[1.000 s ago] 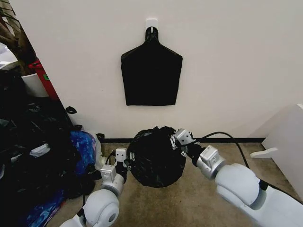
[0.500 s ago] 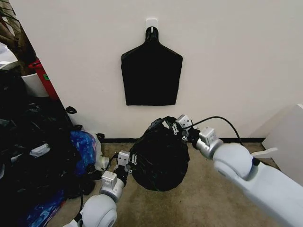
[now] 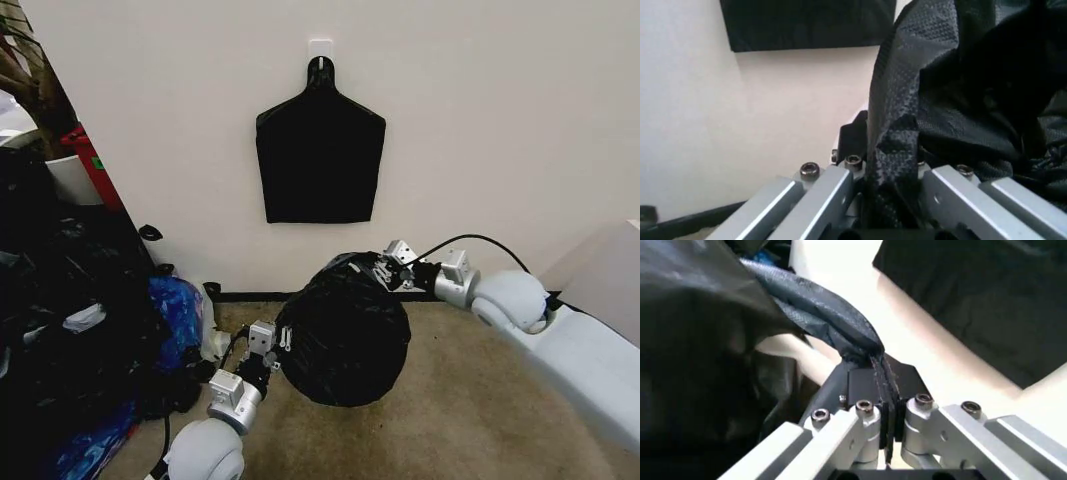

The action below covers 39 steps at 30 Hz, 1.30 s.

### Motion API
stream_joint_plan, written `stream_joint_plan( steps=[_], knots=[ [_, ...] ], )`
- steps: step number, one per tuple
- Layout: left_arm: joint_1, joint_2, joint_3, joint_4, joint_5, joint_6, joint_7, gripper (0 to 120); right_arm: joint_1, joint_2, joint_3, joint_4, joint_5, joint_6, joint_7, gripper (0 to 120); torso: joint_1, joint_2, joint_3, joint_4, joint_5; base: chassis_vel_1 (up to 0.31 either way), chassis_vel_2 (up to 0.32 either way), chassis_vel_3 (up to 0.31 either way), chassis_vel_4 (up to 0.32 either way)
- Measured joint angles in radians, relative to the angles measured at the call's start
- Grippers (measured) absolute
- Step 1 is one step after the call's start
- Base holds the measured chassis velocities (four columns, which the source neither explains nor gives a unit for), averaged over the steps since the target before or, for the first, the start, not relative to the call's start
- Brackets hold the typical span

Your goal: Place the garbage bag over the trash bin.

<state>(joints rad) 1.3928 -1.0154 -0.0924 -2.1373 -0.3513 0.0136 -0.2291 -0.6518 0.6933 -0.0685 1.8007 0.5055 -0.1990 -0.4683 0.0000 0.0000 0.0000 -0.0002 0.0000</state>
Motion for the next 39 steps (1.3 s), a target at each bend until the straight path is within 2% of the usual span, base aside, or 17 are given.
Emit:
stream_joint_plan(
  steps=[7,18,24,28,30,32,38,39],
  knots=[
    [0.023,0.001,-0.011,-0.015,-0.003,-0.022,0.027,1,0.022,0.03,-0.024,-0.089,-0.067,0.079,-0.053,0,0.0,0.0,0.0,0.0002,0.0,0.0,0.0,0.0,0.0],
    [0.047,-0.001,-0.018,-0.03,-0.015,-0.04,0.047,1,0.042,0.094,-0.056,-0.229,-0.206,0.287,-0.074,0,0.0,0.0,0.0,0.0002,-0.0001,0.0,0.0,0.0,0.0],
    [0.048,-0.005,-0.015,-0.031,-0.031,-0.043,0.051,1,0.035,0.094,-0.044,-0.246,-0.216,0.306,-0.076,1,0.0,0.0,0.0,0.0003,-0.0002,0.0,0.0,0.0,0.0],
    [0.045,-0.01,-0.022,-0.031,-0.082,-0.036,0.038,1,0.009,0.076,-0.021,-0.235,-0.204,0.316,-0.061,16,0.0,0.0,0.0,0.0003,-0.0001,0.0,0.0,0.0,0.0],
    [0.037,-0.012,-0.029,-0.03,-0.154,-0.016,0.009,1,-0.026,0.051,0.019,-0.213,-0.175,0.319,-0.056,27,0.0,0.0,0.0,0.0002,0.0002,0.0,0.0,0.0,0.0],
    [0.033,-0.012,-0.03,-0.027,-0.174,-0.009,-0.001,1,-0.041,0.039,0.036,-0.201,-0.161,0.317,-0.053,31,0.0,0.0,0.0,0.0001,-0.0001,0.0,0.0,0.0,0.0],
    [0.002,-0.017,-0.022,0.005,-0.276,0.023,-0.049,1,-0.131,-0.018,0.112,-0.137,-0.049,0.294,-0.018,56,0.0,0.0,0.0,0.0001,0.0,0.0,0.0,0.0,0.0],
    [0.002,-0.017,-0.022,0.005,-0.276,0.023,-0.049,1,-0.131,-0.018,0.112,-0.137,-0.049,0.294,-0.018,56,0.0,0.0,0.0,0.0001,0.0,0.0,0.0,0.0,0.0]
  ],
)
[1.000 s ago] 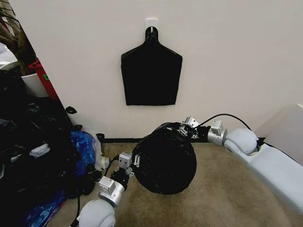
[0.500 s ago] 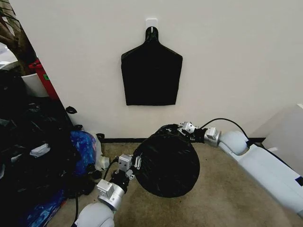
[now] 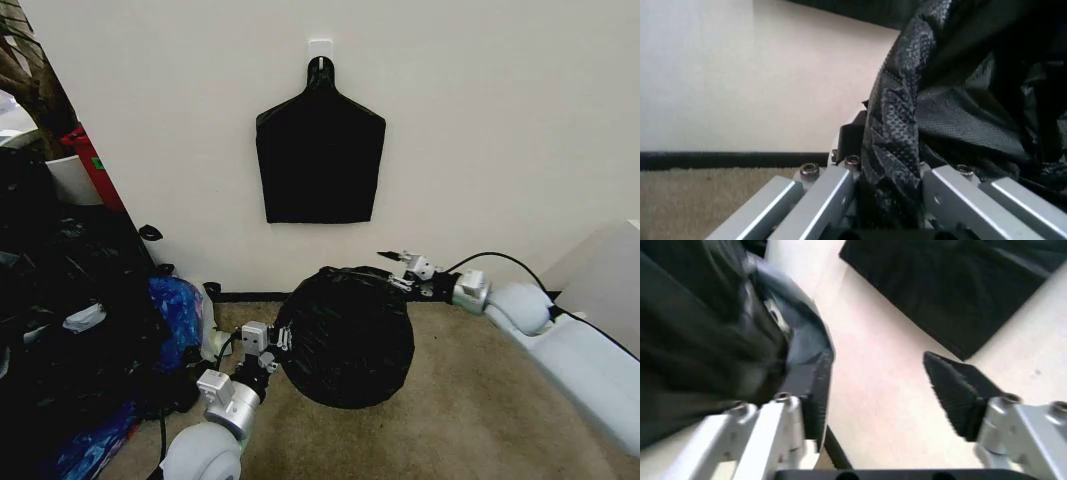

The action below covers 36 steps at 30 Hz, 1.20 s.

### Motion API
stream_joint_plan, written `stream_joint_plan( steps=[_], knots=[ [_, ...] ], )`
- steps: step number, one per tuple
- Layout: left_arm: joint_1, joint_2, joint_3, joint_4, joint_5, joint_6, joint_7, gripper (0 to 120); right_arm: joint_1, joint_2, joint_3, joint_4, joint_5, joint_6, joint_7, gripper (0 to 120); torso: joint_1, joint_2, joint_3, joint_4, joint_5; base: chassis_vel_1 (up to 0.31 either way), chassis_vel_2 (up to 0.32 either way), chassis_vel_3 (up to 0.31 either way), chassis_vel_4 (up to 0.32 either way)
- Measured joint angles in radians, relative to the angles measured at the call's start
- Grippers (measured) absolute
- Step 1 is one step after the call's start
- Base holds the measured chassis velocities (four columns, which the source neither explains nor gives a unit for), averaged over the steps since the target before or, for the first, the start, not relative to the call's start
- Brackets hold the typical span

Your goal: Place the garbage bag over the trash bin.

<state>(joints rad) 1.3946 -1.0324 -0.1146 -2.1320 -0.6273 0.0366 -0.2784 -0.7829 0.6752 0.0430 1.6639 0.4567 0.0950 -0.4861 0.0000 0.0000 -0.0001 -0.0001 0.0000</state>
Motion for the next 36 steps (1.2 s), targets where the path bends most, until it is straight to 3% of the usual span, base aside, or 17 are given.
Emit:
stream_joint_plan(
  steps=[11,13,17,19,20,22,27,29,30,33,36],
  knots=[
    [-0.026,0.005,0.0,0.018,-0.123,0.022,0.012,1,-0.024,-0.014,0.025,-0.058,0.166,-0.006,0.059,98,0.0,0.0,0.0,0.0002,0.0002,0.0,0.0,0.0,0.0],
    [-0.027,0.005,-0.003,0.022,-0.133,0.022,0.01,1,-0.027,-0.014,0.027,-0.056,0.181,-0.012,0.069,98,0.0,0.0,0.0,0.0002,0.0002,0.0,0.0,0.0,0.0],
    [-0.032,-0.002,-0.015,0.049,-0.2,0.017,0.014,1,-0.085,-0.031,0.069,0.017,0.352,-0.094,0.138,100,0.0,0.0,0.0,0.0003,-0.0001,0.0,0.0,0.0,0.0],
    [-0.033,-0.009,-0.019,0.083,-0.218,-0.014,0.067,1,-0.156,-0.044,0.121,0.109,0.52,-0.184,0.211,100,0.0,0.0,0.0,0.0,-0.0002,0.0,0.0,0.0,0.0],
    [-0.033,-0.009,-0.019,0.083,-0.218,-0.014,0.067,1,-0.156,-0.044,0.121,0.109,0.52,-0.184,0.211,100,0.0,0.0,0.0,0.0,-0.0002,0.0,0.0,0.0,0.0],
    [-0.02,-0.018,-0.027,0.099,-0.226,-0.046,0.122,1,-0.185,-0.049,0.143,0.201,0.675,-0.286,0.318,100,0.0,0.0,0.0,-0.0006,-0.0002,0.0,0.0,0.0,0.0],
    [-0.002,-0.028,-0.029,0.119,-0.212,-0.12,0.203,1,-0.19,-0.028,0.22,0.341,1.102,-0.554,0.586,100,0.0,0.0,0.0,0.0005,-0.0001,0.0,0.0,0.0,0.0],
    [-0.002,-0.028,-0.029,0.118,-0.211,-0.125,0.206,1,-0.19,-0.027,0.233,0.348,1.146,-0.583,0.606,100,0.0,0.0,0.0,0.0003,-0.0001,0.0,0.0,0.0,0.0],
    [-0.003,-0.026,-0.028,0.111,-0.197,-0.133,0.21,1,-0.181,-0.024,0.301,0.364,1.327,-0.723,0.681,100,0.0,0.0,0.0,0.0001,0.0002,0.0,0.0,0.0,0.0],
    [-0.002,-0.023,-0.028,0.103,-0.178,-0.138,0.216,1,-0.163,-0.03,0.337,0.37,1.45,-0.789,0.761,100,0.0,0.0,0.0,0.0001,-0.0003,0.0,0.0,0.0,0.0],
    [0.001,-0.021,-0.027,0.096,-0.167,-0.141,0.221,1,-0.154,-0.034,0.336,0.368,1.464,-0.804,0.78,100,0.0,0.0,0.0,0.0002,-0.0001,0.0,0.0,0.0,0.0]
  ],
)
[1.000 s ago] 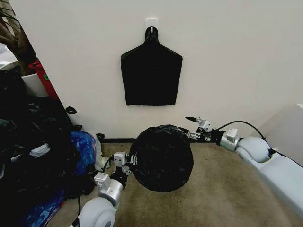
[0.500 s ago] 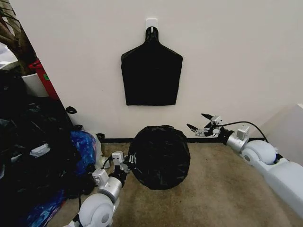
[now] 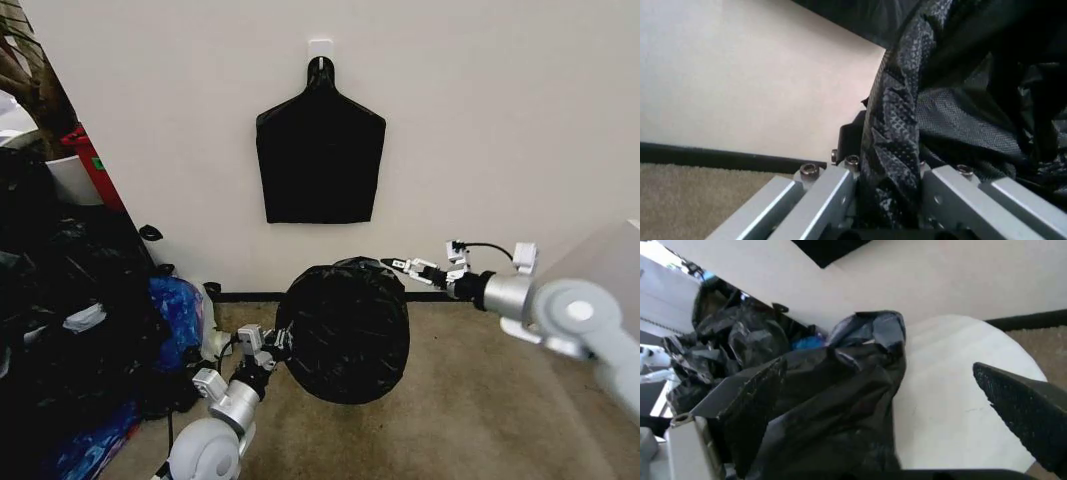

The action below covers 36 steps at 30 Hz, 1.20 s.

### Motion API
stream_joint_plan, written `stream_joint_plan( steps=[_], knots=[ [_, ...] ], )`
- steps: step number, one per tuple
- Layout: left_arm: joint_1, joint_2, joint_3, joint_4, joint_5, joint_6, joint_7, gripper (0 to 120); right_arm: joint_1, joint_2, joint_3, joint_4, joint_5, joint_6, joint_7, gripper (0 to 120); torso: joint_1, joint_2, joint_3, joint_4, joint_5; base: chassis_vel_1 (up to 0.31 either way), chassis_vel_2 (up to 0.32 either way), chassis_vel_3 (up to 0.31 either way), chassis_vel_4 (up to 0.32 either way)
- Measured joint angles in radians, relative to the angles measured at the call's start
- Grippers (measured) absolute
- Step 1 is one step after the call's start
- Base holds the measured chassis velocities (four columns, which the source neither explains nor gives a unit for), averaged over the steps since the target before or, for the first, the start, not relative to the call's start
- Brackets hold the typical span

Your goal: Place the garbage bag over the trash bin.

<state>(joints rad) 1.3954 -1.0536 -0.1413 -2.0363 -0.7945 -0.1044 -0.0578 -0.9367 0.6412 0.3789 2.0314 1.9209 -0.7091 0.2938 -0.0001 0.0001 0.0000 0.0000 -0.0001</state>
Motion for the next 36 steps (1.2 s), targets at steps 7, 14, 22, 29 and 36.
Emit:
stream_joint_plan(
  steps=[7,14,22,29,36],
  knots=[
    [0.001,0.009,0.0,-0.02,0.008,0.001,0.003,1,0.003,-0.002,-0.032,-0.021,-0.056,-0.018,-0.004,100,0.0,0.0,0.0,-0.0001,0.0001,0.0,0.0,0.0,0.0],
    [0.01,0.013,0.001,-0.044,0.008,0.006,0.004,1,0.017,0.006,-0.066,-0.069,-0.16,-0.001,-0.064,100,0.0,0.0,0.0,0.0,0.0001,0.0,0.0,0.0,0.0],
    [0.022,0.019,-0.001,-0.075,-0.002,0.01,0.008,1,0.022,0.007,-0.085,-0.147,-0.276,0.022,-0.158,100,0.0,0.0,0.0,-0.0001,0.0,0.0,0.0,0.0,0.0],
    [0.026,0.019,-0.001,-0.088,-0.009,0.016,0.008,1,0.027,0.006,-0.08,-0.196,-0.303,0.038,-0.193,100,0.0,0.0,0.0,0.0,0.0002,0.0,0.0,0.0,0.0],
    [0.016,0.012,0.003,-0.071,-0.015,0.026,-0.001,1,0.005,-0.005,-0.057,-0.129,-0.281,0.043,-0.193,100,0.0,0.0,0.0,0.0,0.0,0.0,0.0,0.0,0.0]
  ],
)
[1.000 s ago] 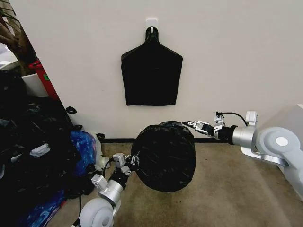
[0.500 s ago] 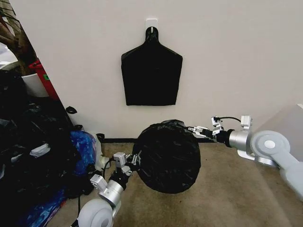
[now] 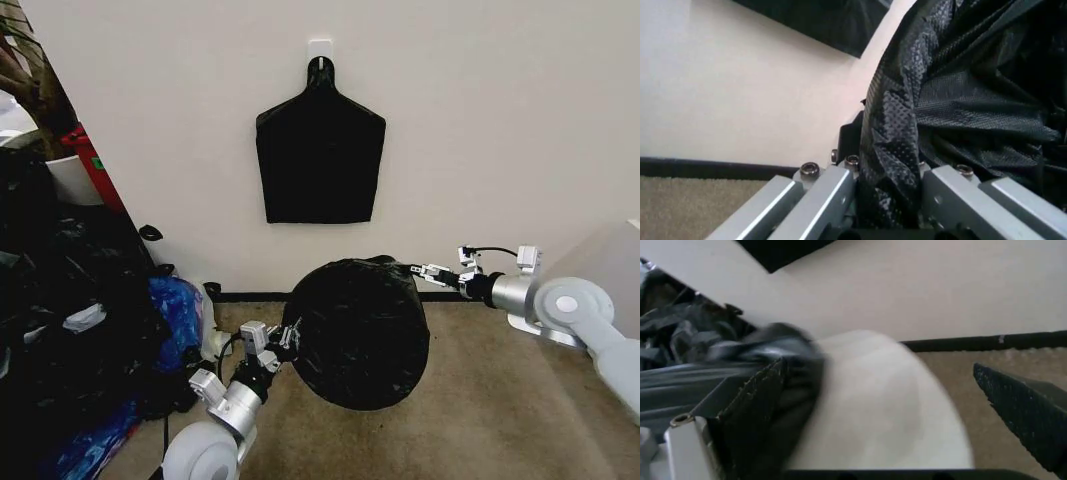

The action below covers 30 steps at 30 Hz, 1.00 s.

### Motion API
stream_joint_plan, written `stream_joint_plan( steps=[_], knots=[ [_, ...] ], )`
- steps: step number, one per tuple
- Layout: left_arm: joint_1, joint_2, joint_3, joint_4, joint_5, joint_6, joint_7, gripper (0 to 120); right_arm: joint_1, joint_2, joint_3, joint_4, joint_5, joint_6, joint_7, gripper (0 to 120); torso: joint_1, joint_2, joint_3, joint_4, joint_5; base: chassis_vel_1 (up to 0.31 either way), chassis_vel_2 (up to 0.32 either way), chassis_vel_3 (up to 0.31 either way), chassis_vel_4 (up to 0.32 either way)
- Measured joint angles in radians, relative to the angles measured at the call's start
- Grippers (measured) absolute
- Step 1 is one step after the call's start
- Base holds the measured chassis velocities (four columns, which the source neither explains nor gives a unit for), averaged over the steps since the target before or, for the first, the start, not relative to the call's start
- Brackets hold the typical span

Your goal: Place the garbage bag over the trash bin.

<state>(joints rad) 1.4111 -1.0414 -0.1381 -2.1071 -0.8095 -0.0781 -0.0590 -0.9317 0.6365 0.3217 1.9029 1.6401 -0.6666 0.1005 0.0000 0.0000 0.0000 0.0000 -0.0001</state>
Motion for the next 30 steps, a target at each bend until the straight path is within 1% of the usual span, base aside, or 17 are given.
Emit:
stream_joint_plan(
  steps=[6,10,11,14,15,16,17,18,20,22,24,25,27,28,30],
  knots=[
    [-0.017,-0.009,-0.006,0.039,-0.049,0.021,-0.027,1,-0.003,-0.011,0.013,0.038,0.016,0.001,0.001,100,0.0,0.0,0.0,-0.0001,0.0,0.0,0.0,0.0,0.0],
    [-0.027,-0.018,-0.01,0.068,-0.105,0.041,-0.064,1,-0.018,-0.006,0.065,0.074,0.033,0.009,0.008,100,0.0,0.0,0.0,0.0001,-0.0002,0.0,0.0,0.0,0.0],
    [-0.027,-0.018,-0.01,0.068,-0.105,0.041,-0.064,1,-0.018,-0.006,0.065,0.074,0.033,0.009,0.008,100,0.0,0.0,0.0,0.0001,-0.0002,0.0,0.0,0.0,0.0],
    [-0.037,-0.025,-0.013,0.074,-0.157,0.063,-0.12,1,-0.056,0.012,0.119,0.102,0.036,0.018,0.011,100,0.0,0.0,0.0,-0.0002,-0.0002,0.0,0.0,0.0,0.0],
    [-0.032,-0.032,-0.026,0.069,-0.184,0.072,-0.152,1,-0.068,0.029,0.133,0.112,0.034,0.024,0.01,100,0.0,0.0,0.0,-0.001,-0.0003,0.0,0.0,0.0,0.0],
    [-0.026,-0.036,-0.037,0.061,-0.208,0.078,-0.182,1,-0.078,0.045,0.139,0.118,0.026,0.033,0.001,100,0.0,0.0,0.0,0.0002,0.0003,0.0,0.0,0.0,0.0],
    [-0.026,-0.036,-0.037,0.061,-0.208,0.078,-0.182,1,-0.078,0.045,0.139,0.118,0.026,0.033,0.001,100,0.0,0.0,0.0,0.0002,0.0003,0.0,0.0,0.0,0.0],
    [-0.027,-0.037,-0.042,0.057,-0.231,0.082,-0.208,1,-0.102,0.06,0.157,0.126,0.009,0.041,-0.016,100,0.0,0.0,0.0,0.0006,0.0007,0.0,0.0,0.0,0.0],
    [-0.042,-0.037,-0.049,0.054,-0.298,0.094,-0.265,1,-0.184,0.091,0.21,0.139,-0.045,0.056,-0.065,100,0.0,0.0,0.0,0.0007,-0.0005,0.0,0.0,0.0,0.0],
    [-0.06,-0.035,-0.051,0.051,-0.367,0.102,-0.31,1,-0.266,0.111,0.241,0.144,-0.104,0.075,-0.118,100,0.0,0.0,0.0,-0.0001,0.0004,0.0,0.0,0.0,0.0],
    [-0.076,-0.036,-0.051,0.049,-0.427,0.111,-0.346,1,-0.342,0.134,0.264,0.145,-0.162,0.093,-0.176,100,0.0,0.0,0.0,-0.0006,0.0003,0.0,0.0,0.0,0.0],
    [-0.076,-0.036,-0.051,0.049,-0.427,0.111,-0.346,1,-0.342,0.134,0.264,0.145,-0.162,0.093,-0.176,100,0.0,0.0,0.0,-0.0006,0.0003,0.0,0.0,0.0,0.0],
    [-0.09,-0.036,-0.05,0.046,-0.489,0.121,-0.381,1,-0.408,0.168,0.276,0.145,-0.218,0.108,-0.232,100,0.0,0.0,0.0,-0.0006,0.0002,0.0,0.0,0.0,0.0],
    [-0.093,-0.036,-0.05,0.046,-0.501,0.122,-0.388,1,-0.421,0.176,0.277,0.145,-0.229,0.112,-0.242,100,0.0,0.0,0.0,-0.0004,0.0001,0.0,0.0,0.0,0.0],
    [-0.106,-0.036,-0.049,0.043,-0.561,0.132,-0.418,1,-0.474,0.212,0.277,0.148,-0.276,0.131,-0.28,100,0.0,0.0,0.0,0.0001,0.0,0.0,0.0,0.0,0.0]
  ],
)
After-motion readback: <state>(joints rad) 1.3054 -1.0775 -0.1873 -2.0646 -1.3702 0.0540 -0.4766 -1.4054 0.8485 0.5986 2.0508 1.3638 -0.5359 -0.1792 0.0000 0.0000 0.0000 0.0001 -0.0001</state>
